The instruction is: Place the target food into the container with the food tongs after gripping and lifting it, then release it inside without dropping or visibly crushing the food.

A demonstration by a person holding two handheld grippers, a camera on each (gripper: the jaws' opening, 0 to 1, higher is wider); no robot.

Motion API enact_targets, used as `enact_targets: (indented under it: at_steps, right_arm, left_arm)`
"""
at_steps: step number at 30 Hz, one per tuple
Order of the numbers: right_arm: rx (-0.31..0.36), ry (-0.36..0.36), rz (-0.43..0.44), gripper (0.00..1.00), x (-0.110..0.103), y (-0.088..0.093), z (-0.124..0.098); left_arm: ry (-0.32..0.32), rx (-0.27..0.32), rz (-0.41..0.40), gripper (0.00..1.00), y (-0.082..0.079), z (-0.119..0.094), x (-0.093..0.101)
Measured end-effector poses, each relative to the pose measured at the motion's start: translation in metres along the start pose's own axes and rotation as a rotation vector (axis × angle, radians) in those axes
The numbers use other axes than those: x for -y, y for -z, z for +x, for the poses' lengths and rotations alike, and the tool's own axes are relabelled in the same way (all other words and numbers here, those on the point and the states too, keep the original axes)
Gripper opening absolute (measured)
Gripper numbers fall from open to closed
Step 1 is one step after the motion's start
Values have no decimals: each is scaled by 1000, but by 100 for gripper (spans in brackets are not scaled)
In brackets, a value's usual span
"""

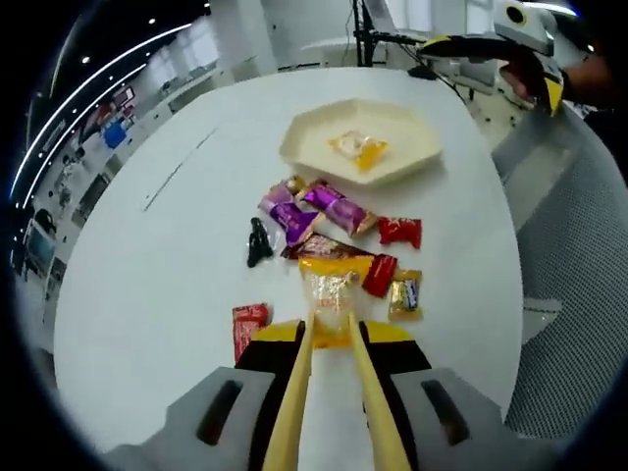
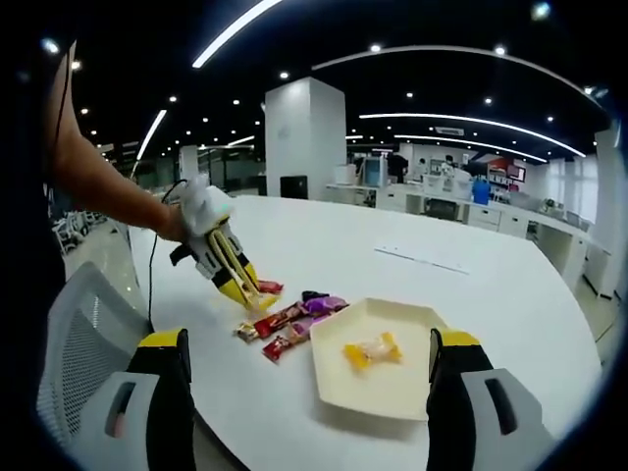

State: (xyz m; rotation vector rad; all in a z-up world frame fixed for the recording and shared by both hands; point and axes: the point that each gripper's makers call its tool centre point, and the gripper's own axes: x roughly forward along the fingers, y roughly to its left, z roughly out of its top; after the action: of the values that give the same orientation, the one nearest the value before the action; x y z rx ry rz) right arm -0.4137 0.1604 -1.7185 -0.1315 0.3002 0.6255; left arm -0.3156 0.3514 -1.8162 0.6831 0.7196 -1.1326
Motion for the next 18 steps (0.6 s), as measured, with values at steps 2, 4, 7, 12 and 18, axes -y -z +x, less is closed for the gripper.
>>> enact_targets:
  at_steps: [2,4,7,12,18]
  right_arm:
    - [1,-2,4,99,0,0,0]
    - [-1,-2,2,99,0,0,0]
    - [-3,-4,-3,99,-1,0,0]
    - [-2,-3,0,99,-1,0,0]
    - [-4,-8,-2,99,-2,0,0]
  left_arm:
    - [-9,27,-33,18,-3,-5,-5]
    - [-14,31,-42,18,-3,-10,-9]
    - [-23,51,-61,18,-6,-18,-18]
    - [-35,74,-60,18,-14,-29,-28]
    - [-31,90,-55,18,-21,-37,-35]
